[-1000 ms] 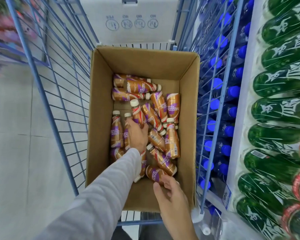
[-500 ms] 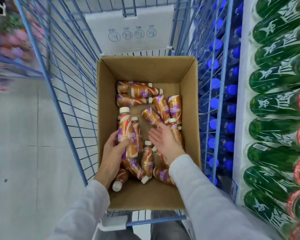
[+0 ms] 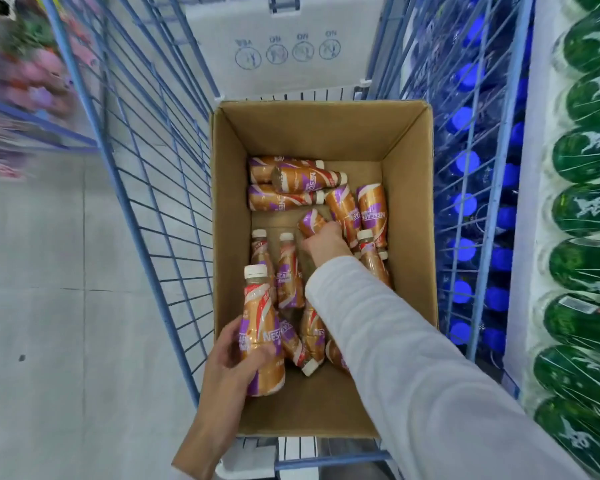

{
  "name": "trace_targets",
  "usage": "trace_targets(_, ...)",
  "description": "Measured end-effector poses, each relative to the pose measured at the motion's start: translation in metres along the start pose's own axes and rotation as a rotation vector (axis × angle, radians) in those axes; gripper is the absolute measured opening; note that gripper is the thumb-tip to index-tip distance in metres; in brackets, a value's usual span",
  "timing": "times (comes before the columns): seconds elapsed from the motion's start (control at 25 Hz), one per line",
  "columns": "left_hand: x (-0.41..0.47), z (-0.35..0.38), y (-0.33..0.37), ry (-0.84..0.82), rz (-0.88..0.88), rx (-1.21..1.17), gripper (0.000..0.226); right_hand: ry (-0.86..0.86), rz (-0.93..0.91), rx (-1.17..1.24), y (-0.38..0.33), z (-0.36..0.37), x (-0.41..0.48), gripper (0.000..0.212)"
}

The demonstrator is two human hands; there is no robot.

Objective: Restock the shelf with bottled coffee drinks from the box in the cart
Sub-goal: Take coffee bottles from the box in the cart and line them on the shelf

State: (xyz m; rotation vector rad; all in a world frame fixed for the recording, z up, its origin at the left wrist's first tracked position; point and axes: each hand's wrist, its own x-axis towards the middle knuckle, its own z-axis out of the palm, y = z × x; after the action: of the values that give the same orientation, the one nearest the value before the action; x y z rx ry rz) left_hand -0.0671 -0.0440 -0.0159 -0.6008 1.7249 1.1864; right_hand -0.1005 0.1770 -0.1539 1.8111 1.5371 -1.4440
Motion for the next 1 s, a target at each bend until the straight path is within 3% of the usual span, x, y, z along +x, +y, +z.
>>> trace_targets(0.08,-0.007,0.003,0.006,-0.001,0.014,-0.014,0.083,-0.020,0.077,0.126,0.002,-0.003,-0.018,0.053)
trace_targets(0.2,-0.025,0.004,0.020,0.007,0.057,-0.059,0.076,-0.161,0.318,0.675,-0.004,-0.019,-0.063,0.045)
trace_targets(0.28,-0.041,0.003,0.033,0.002,0.096,-0.099,0.078,-0.226,0.281,0.935,0.003,-0.034,-0.105,0.034)
trace_targets(0.36,-0.062,0.002,0.046,-0.005,0.146,-0.131,0.075,-0.302,0.243,1.048,0.014,-0.051,-0.148,0.030)
trace_targets(0.6,-0.127,0.005,0.081,-0.159,0.329,-0.168,0.048,-0.262,0.018,1.075,0.033,-0.114,-0.254,0.055)
trace_targets(0.84,-0.199,0.010,0.091,-0.465,0.410,-0.111,0.057,-0.045,-0.257,0.944,0.085,-0.160,-0.350,0.073)
trace_targets(1.0,-0.252,0.019,0.075,-0.699,0.438,-0.020,0.045,0.088,-0.368,1.048,0.141,-0.181,-0.416,0.079)
